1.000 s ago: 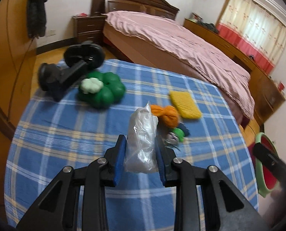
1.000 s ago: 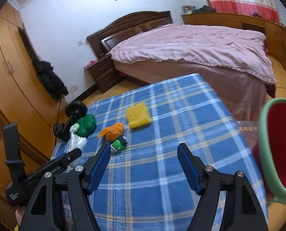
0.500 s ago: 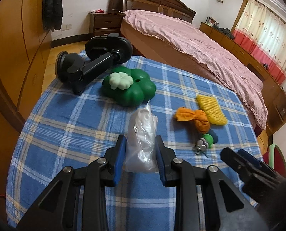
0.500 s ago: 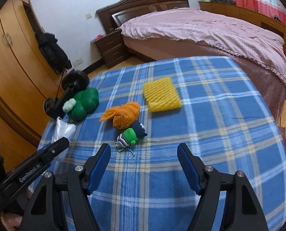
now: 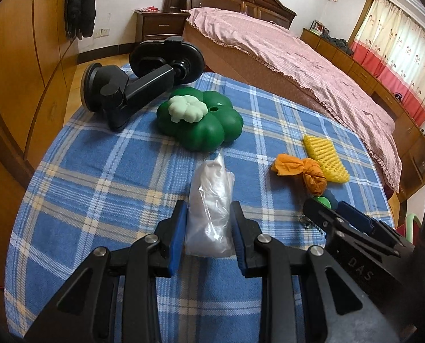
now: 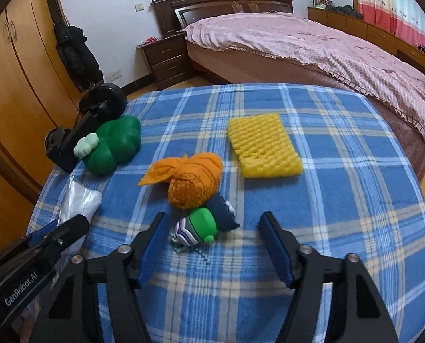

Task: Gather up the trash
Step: 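Hold the plastic bag in the left tool while the right tool grasps the green toy, then carry both items over the red bin and open both tools to drop them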

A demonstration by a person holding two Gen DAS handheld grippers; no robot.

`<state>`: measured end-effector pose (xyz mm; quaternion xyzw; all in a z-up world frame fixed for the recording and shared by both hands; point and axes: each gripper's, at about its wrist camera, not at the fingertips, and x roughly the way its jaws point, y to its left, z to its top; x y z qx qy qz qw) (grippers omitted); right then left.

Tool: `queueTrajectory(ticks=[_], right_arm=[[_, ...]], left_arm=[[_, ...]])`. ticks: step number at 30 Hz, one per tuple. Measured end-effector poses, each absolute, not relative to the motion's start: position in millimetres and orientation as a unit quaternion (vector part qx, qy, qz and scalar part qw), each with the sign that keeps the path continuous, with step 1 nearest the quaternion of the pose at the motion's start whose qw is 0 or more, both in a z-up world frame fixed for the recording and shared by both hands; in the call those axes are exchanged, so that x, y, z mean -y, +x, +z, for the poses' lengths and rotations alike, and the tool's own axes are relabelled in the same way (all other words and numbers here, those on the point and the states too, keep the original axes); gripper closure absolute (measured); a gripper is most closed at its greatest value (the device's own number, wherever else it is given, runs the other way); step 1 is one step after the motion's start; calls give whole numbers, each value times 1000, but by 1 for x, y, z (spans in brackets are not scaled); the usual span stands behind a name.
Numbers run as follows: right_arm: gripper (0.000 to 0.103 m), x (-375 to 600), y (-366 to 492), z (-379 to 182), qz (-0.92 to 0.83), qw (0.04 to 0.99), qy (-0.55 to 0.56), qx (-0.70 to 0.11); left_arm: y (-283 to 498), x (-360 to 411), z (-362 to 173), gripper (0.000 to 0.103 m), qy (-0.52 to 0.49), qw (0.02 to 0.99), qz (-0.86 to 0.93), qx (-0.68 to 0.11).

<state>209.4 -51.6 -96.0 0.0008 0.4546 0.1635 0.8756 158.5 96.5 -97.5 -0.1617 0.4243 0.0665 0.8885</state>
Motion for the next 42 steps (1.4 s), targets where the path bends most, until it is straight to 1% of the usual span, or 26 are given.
queueTrajectory(ticks=[1, 3, 12, 18, 42], right_arm=[[50, 51, 209, -96, 165, 876, -3, -453], [55, 49, 208, -96, 172, 875, -4, -452], [56, 61, 193, -94, 179, 870, 7, -460], [56, 81, 173, -78, 177, 874, 34, -452], [56, 180, 93, 11, 136, 930, 88, -329]], left_arm=[[159, -96, -97, 72, -161, 888, 66, -425], [158, -96, -96, 72, -161, 889, 66, -424], [152, -92, -91, 72, -160, 892, 60, -419], [147, -81, -82, 72, -154, 896, 43, -414], [123, 2, -20, 72, -113, 920, -49, -372]])
